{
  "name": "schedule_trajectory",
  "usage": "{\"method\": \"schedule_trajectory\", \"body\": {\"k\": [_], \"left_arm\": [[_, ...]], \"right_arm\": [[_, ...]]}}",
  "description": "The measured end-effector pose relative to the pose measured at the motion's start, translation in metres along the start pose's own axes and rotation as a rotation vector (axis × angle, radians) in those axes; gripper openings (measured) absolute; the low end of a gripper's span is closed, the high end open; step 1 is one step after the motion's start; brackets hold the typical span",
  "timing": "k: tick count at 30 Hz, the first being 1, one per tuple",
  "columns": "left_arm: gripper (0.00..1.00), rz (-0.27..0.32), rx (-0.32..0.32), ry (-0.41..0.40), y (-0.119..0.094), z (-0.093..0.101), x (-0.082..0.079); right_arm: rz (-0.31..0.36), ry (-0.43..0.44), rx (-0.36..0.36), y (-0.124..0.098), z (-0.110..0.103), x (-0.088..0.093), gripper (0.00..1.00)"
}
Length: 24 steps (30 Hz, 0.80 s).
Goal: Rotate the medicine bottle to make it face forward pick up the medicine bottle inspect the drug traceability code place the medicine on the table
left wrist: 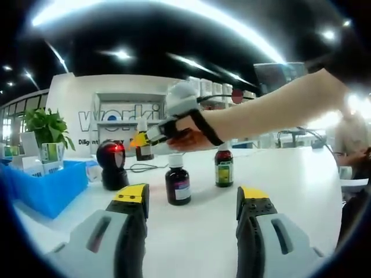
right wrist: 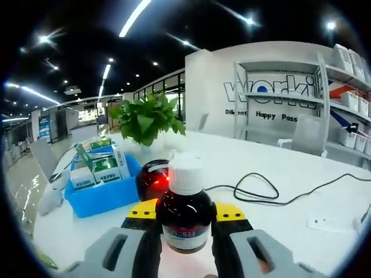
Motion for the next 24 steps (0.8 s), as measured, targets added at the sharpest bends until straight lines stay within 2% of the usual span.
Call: {"method": "schedule_trajectory", "body": {"k": [2,9,16,24], "left_arm": [[0.52,0.0,-0.004,-0.001,0.0,0.0,0.0],[0.51,0.002,-0.003,-0.003,0.0,-0.001,0.0],[0.51,-0.01,-0.001,-0.005,0.001,-0.001,0.001],[0.51,-0.014,0.002,0.001,0.001,0.0,0.001]], "right_arm": [[0.009,-0.006,0.002,-0.004,0.002,-0.001,0.28],[0.055,0.007,0.008,-0.025,0.014,-0.024,0.28],[0.113,-0.043,0.005,-0.058,0.018,-0.043,0.28],[0.171,-0.049,0.008,-0.1,0.03,-0.061,0.28]]}}
Point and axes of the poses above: the point that each gripper's makers call its tool centre point, and the gripper's own axes: y roughly forward along the fingers, z roughly to its right, x roughly out of its underside, the point moved 6 cm from there along -y, roughly backward along the fingers, and after that the axes turned 7 degrees about -z, right-handed, at the moved point
